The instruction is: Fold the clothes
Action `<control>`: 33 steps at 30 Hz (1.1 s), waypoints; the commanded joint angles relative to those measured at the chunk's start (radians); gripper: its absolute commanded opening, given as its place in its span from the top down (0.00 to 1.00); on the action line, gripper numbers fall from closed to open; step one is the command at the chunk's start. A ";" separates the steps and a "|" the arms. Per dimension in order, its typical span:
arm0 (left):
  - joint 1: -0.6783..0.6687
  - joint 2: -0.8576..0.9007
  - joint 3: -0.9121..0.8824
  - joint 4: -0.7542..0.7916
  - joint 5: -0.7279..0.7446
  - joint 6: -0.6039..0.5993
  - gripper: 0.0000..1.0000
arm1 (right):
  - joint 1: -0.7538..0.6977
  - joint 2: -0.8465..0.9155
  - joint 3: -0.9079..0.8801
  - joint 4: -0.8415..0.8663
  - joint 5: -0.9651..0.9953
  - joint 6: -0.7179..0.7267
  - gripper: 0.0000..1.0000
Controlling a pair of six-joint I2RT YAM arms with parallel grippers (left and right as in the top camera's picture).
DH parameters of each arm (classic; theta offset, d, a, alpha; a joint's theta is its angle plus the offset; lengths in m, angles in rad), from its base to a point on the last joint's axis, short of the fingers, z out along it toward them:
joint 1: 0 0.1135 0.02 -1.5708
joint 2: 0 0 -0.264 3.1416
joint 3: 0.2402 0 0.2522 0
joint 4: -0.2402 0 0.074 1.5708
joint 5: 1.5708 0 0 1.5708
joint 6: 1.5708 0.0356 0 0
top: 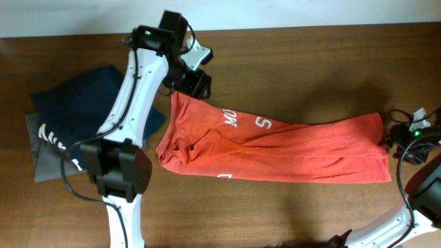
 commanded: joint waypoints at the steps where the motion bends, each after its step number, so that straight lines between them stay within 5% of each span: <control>1: 0.020 -0.066 0.038 -0.020 0.003 -0.006 0.27 | -0.006 0.047 0.011 -0.007 0.045 -0.045 0.39; 10: 0.022 -0.078 0.038 -0.063 0.003 0.025 0.27 | 0.016 0.090 -0.001 -0.026 -0.111 -0.138 0.40; 15: 0.022 -0.078 0.038 -0.059 0.003 0.025 0.27 | 0.030 0.090 -0.021 -0.059 -0.227 -0.202 0.52; 23: 0.022 -0.078 0.038 -0.055 0.003 0.025 0.27 | -0.003 0.089 0.004 -0.060 -0.212 -0.169 0.93; 33: 0.022 -0.078 0.038 -0.056 -0.034 0.024 0.27 | -0.023 0.012 0.306 -0.149 -0.150 -0.030 0.96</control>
